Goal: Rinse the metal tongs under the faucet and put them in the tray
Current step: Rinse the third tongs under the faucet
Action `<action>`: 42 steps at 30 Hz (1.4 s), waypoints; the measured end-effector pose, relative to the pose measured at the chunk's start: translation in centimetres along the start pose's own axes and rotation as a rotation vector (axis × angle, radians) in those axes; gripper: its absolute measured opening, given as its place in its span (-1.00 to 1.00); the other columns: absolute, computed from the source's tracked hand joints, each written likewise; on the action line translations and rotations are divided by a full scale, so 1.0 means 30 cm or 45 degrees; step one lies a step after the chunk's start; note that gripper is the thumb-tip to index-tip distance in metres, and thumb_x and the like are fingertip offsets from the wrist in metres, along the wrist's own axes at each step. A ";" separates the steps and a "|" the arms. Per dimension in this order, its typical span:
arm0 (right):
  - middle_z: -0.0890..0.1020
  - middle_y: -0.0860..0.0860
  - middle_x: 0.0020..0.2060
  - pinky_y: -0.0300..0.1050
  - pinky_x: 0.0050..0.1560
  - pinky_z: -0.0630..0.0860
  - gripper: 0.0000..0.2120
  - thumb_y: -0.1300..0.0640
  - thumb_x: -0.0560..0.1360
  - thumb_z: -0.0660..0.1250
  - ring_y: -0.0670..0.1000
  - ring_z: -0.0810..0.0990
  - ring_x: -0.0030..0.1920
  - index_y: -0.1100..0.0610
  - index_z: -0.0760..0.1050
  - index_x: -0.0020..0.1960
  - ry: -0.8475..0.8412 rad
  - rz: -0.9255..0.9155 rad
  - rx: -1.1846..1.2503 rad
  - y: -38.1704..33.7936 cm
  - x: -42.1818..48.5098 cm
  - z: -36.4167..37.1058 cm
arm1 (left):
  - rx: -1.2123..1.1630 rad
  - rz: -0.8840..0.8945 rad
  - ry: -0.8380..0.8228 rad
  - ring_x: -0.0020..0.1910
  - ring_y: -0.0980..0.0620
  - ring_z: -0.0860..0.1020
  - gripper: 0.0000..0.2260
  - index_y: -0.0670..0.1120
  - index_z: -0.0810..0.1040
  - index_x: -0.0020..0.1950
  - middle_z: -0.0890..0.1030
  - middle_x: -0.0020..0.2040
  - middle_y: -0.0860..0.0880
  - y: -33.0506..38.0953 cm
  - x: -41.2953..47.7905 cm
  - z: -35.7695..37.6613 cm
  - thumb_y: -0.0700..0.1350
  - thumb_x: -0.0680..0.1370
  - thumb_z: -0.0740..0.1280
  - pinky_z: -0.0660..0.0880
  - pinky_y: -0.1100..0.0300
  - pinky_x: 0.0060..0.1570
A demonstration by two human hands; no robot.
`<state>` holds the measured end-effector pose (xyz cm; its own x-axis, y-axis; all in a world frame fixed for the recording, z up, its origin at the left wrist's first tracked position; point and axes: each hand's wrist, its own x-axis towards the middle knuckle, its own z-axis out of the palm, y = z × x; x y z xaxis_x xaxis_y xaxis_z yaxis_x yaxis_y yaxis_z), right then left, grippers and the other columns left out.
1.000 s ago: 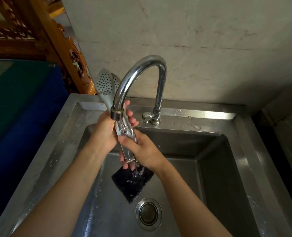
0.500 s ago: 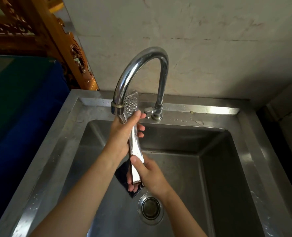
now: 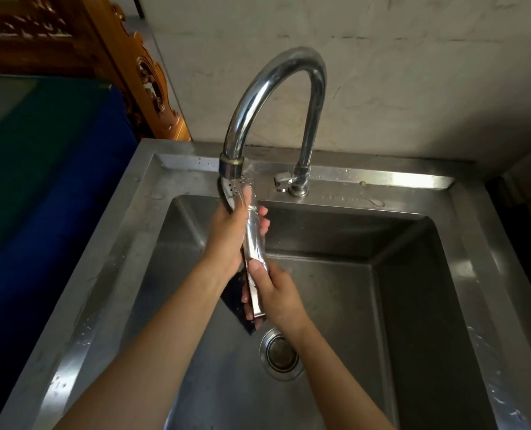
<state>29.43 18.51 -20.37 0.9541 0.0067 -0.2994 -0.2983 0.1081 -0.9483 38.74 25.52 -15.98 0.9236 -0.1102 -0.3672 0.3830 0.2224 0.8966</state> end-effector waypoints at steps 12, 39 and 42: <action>0.46 -0.11 -0.51 -0.15 -0.29 0.37 -0.55 -0.28 0.51 0.07 -0.14 0.43 -0.45 -0.03 0.38 -0.41 0.011 -0.049 -0.873 -0.022 0.035 -0.049 | -0.058 -0.122 0.092 -0.54 0.13 0.38 -0.75 -0.11 0.46 -0.11 0.36 -0.49 0.04 -0.149 -0.039 -0.062 0.08 0.55 0.23 0.49 0.26 -0.44; 0.59 0.00 -0.33 -0.10 -0.15 0.53 -0.60 -0.12 0.56 0.13 -0.04 0.56 -0.30 0.15 0.52 -0.20 0.309 0.120 -0.675 -0.133 0.231 -0.169 | 0.043 -0.069 0.015 -0.48 0.07 0.46 -0.65 -0.12 0.38 -0.18 0.46 -0.42 0.01 -0.153 -0.008 -0.019 0.16 0.57 0.13 0.49 0.16 -0.34; 0.56 -0.12 -0.30 -0.21 -0.26 0.50 -0.73 -0.15 0.56 0.11 -0.12 0.55 -0.28 -0.03 0.46 -0.14 0.020 0.111 -0.651 0.005 0.075 -0.114 | 0.031 -0.191 0.094 -0.09 -0.06 0.57 -0.61 -0.21 0.45 0.10 0.58 -0.15 -0.09 -0.241 -0.024 -0.056 0.13 0.57 0.17 0.51 -0.01 0.05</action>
<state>31.45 15.13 -21.56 0.9259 -0.0216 -0.3772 -0.3549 -0.3919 -0.8488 35.34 25.61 -22.61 0.8551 -0.0685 -0.5139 0.5170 0.1853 0.8357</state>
